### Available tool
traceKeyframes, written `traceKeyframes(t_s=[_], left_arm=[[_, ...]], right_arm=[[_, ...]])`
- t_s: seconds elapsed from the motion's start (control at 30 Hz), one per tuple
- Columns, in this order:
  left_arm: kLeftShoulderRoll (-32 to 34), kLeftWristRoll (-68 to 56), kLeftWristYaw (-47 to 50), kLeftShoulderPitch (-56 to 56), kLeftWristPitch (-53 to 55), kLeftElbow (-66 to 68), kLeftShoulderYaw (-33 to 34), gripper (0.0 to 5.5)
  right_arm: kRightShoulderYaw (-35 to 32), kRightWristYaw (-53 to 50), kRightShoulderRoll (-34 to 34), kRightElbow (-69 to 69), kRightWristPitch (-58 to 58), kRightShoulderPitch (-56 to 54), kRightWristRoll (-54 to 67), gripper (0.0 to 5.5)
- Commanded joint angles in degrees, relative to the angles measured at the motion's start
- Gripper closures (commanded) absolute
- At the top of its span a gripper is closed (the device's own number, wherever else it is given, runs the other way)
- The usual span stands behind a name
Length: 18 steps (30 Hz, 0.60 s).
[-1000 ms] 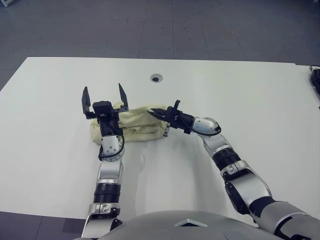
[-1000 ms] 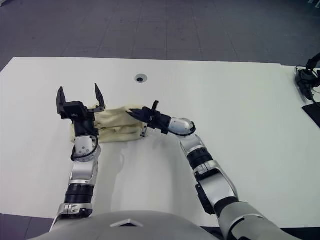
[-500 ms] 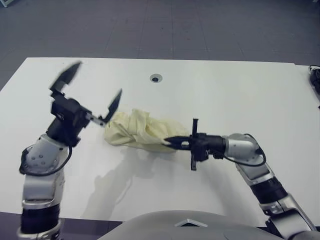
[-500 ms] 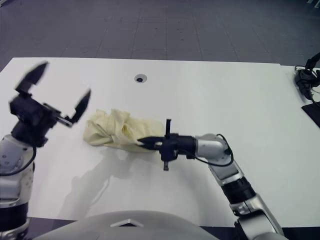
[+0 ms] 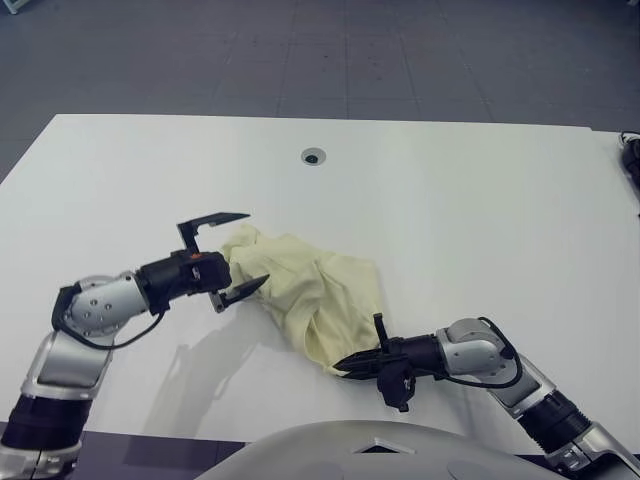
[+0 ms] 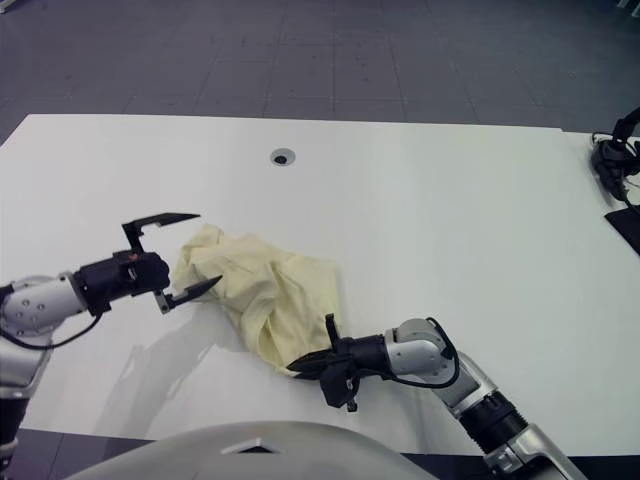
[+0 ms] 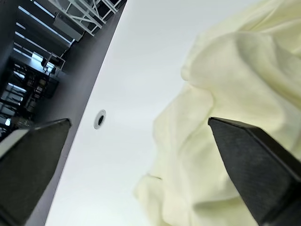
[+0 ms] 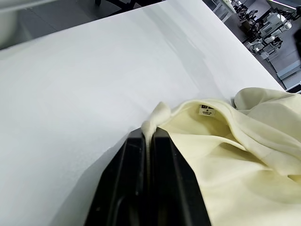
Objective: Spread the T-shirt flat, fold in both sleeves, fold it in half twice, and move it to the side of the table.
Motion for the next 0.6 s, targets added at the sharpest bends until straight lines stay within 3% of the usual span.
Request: traceKeyframes(t_s=[0.03, 0.27, 0.5, 0.6], left_arm=[[2.6, -1.5, -8.6, -10.6, 4.8, -2.9, -6.6, 0.10], [0.9, -0.9, -17.5, -20.4, 11.6, -5.5, -17.5, 0.20], [-2.2, -0.3, -21.9, -26.3, 15.2, -3.0, -22.9, 0.20], [-4.0, 3.7, -21.7, -28.1, 11.9, 0.9, -25.9, 0.65]], right_arm=[[0.3, -1.2, -1.2, 1.3, -1.4, -0.1, -1.5, 5.49], [1.3, -2.5, -1.1, 1.6, -1.4, -0.3, -1.9, 5.50], [2.1, -4.0, -1.0, 1.9, -1.1, 0.0, -2.6, 5.50], [2.3, -4.6, -0.8, 2.0, -1.0, -0.2, -2.6, 5.50]])
